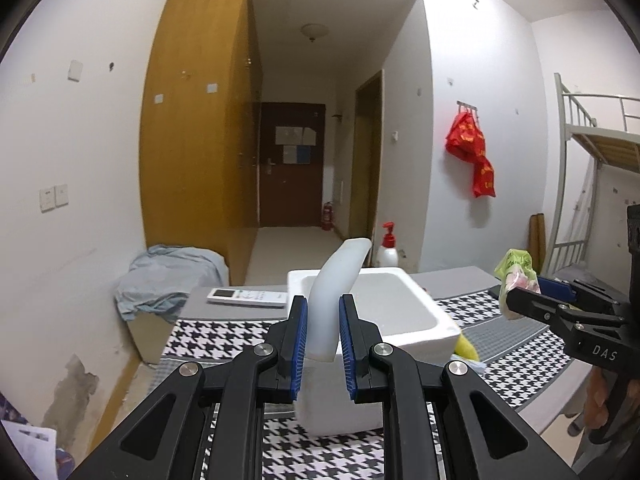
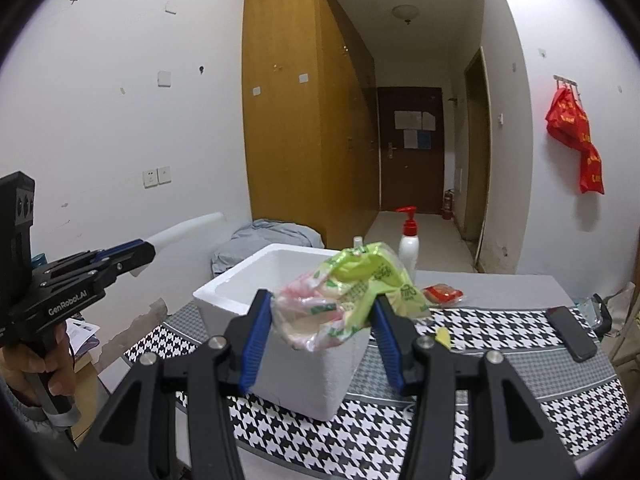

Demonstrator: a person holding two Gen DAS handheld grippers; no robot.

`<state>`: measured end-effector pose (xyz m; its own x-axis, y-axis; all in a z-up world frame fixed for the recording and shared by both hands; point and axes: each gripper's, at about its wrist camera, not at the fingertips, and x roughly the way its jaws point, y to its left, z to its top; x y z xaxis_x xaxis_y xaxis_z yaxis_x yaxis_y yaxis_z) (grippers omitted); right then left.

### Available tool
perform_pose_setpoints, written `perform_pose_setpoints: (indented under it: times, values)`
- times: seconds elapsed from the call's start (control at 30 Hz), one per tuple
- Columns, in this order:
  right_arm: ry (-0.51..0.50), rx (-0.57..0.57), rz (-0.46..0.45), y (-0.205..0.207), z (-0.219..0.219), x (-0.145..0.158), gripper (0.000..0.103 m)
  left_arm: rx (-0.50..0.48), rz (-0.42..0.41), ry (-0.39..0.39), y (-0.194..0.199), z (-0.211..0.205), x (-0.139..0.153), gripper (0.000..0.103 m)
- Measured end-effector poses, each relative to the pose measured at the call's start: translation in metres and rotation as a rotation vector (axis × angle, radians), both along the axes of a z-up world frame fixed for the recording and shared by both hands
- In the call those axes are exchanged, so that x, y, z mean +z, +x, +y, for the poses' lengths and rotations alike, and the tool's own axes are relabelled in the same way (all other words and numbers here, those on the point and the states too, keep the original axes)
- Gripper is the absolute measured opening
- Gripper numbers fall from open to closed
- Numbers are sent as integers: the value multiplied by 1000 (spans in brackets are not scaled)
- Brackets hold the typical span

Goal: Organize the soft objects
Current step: 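Lower the snack bag into the foam box and open the right gripper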

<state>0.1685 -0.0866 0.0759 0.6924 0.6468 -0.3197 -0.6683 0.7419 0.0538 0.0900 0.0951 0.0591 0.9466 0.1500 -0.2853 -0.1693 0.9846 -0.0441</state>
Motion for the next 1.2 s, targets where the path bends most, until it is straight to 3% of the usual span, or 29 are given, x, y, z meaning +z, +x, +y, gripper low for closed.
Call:
perform_pose_setpoints:
  times: [1.2]
  values:
    - [-72, 106, 84, 59, 101, -20, 55, 129, 11, -52, -8, 60, -19, 17]
